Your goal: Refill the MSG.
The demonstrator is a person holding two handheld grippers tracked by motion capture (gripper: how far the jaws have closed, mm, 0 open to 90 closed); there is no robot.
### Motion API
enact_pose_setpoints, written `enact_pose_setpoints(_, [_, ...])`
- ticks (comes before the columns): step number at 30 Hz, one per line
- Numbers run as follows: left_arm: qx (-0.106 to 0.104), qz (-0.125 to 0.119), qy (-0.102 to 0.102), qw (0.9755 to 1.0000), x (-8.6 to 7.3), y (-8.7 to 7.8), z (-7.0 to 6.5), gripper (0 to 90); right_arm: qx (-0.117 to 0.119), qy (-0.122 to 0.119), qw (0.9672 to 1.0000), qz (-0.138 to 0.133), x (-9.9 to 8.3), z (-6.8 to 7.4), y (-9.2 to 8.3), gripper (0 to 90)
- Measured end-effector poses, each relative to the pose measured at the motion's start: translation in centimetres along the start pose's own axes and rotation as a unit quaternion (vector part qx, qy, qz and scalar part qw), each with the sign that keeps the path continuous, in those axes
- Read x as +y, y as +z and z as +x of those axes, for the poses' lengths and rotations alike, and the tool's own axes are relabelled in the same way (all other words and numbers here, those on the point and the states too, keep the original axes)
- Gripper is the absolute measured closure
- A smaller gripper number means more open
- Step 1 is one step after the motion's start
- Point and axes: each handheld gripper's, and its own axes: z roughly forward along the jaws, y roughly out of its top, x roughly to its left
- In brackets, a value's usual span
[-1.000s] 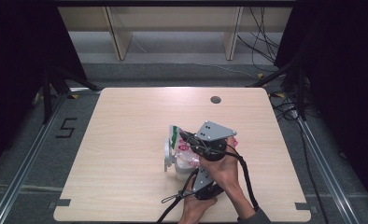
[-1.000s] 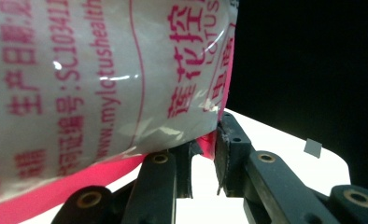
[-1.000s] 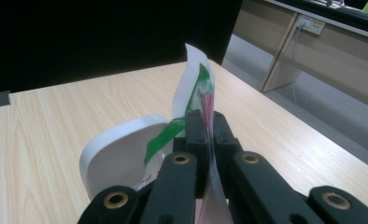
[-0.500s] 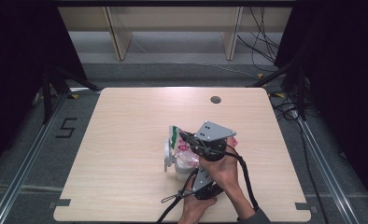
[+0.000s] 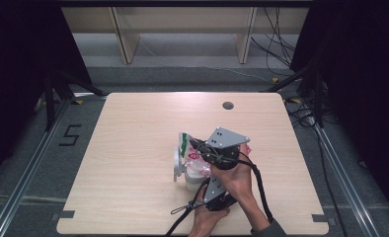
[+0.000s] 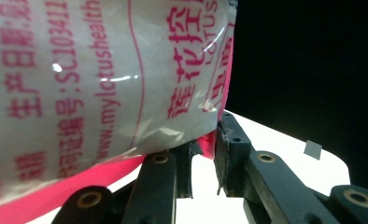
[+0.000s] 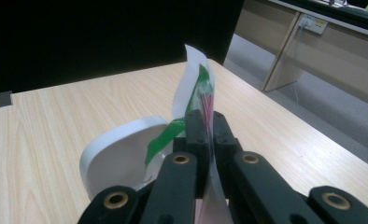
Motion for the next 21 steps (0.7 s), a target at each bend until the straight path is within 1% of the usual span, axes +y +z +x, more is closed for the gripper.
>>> enact_pose_setpoints(1, [0.0, -0.001, 0.0, 1.0, 0.0, 0.02, -0.01, 77.6, -0.009, -0.005, 0.9999, -0.005, -0.01, -0.01, 0.07, 89.9])
enact_pose_setpoints(2, [0.0, -0.001, -0.001, 1.0, 0.02, 0.01, -0.03, 77.6, -0.003, -0.001, 1.0, -0.003, 0.01, 0.03, 0.1, 89.9])
enact_pose_setpoints(5, [-0.001, -0.004, 0.0, 1.0, 0.07, 0.03, -0.02, 77.6, -0.002, -0.001, 1.0, -0.004, 0.06, 0.05, 0.09, 89.9])
enact_pose_setpoints(6, [-0.001, -0.004, 0.0, 1.0, 0.07, 0.08, 0.02, 77.6, -0.007, -0.014, 0.9999, -0.006, 0.13, -0.04, 0.07, 89.9])
enact_pose_setpoints(7, [-0.001, -0.005, -0.001, 1.0, 0.06, 0.1, 0.01, 77.6, -0.006, 0.001, 1.0, -0.001, 0.09, 0.13, 0.05, 89.9])
enact_pose_setpoints(8, [-0.001, -0.004, 0.001, 1.0, 0.08, 0.1, 0.02, 77.6, -0.002, 0.003, 1.0, 0.004, 0.11, 0.09, 0.0, 89.9])
enact_pose_setpoints(9, [0.0, -0.002, 0.002, 1.0, 0.11, 0.07, 0.02, 77.6, -0.005, -0.005, 1.0, -0.001, 0.1, 0.0, 0.16, 89.9])
enact_pose_setpoints(10, [0.0, -0.003, 0.002, 1.0, 0.11, 0.08, 0.02, 77.6, -0.008, -0.008, 0.9999, 0.0, 0.09, -0.06, 0.2, 89.9])
enact_pose_setpoints(11, [0.0, -0.004, 0.001, 1.0, 0.11, 0.08, 0.01, 77.6, -0.004, -0.002, 1.0, -0.001, 0.12, 0.03, 0.17, 89.9])
enact_pose_setpoints(12, [-0.001, -0.008, 0.001, 1.0, 0.1, 0.11, -0.03, 77.6, -0.005, 0.001, 1.0, -0.002, 0.13, 0.14, 0.11, 89.8])
enact_pose_setpoints(13, [0.0, -0.005, 0.001, 1.0, 0.15, 0.03, -0.04, 77.6, -0.007, -0.005, 1.0, -0.004, 0.19, 0.03, 0.08, 89.8])
enact_pose_setpoints(14, [0.001, -0.003, 0.002, 1.0, 0.19, 0.0, -0.03, 77.6, 0.0, 0.0, 1.0, -0.002, 0.23, 0.06, 0.01, 89.8])
enact_pose_setpoints(15, [-0.001, -0.007, 0.001, 1.0, 0.16, 0.06, 0.01, 77.6, -0.005, 0.0, 1.0, -0.005, 0.25, 0.05, 0.02, 89.9])
enact_pose_setpoints(17, [-0.001, -0.006, 0.002, 1.0, 0.09, 0.1, 0.04, 77.7, 0.0, -0.004, 1.0, -0.003, 0.23, 0.01, 0.07, 89.8])
enact_pose_setpoints(18, [-0.001, -0.007, 0.001, 1.0, 0.05, 0.08, 0.0, 77.6, -0.004, -0.001, 1.0, -0.003, 0.2, 0.08, 0.1, 89.8])
enact_pose_setpoints(20, [0.0, -0.006, 0.002, 1.0, 0.07, 0.01, 0.01, 77.6, 0.001, 0.002, 1.0, -0.001, 0.21, 0.03, 0.05, 89.8])
enact_pose_setpoints(21, [-0.001, -0.007, 0.002, 1.0, 0.07, 0.01, 0.03, 77.6, 0.0, 0.0, 1.0, -0.003, 0.24, -0.02, 0.02, 89.9])
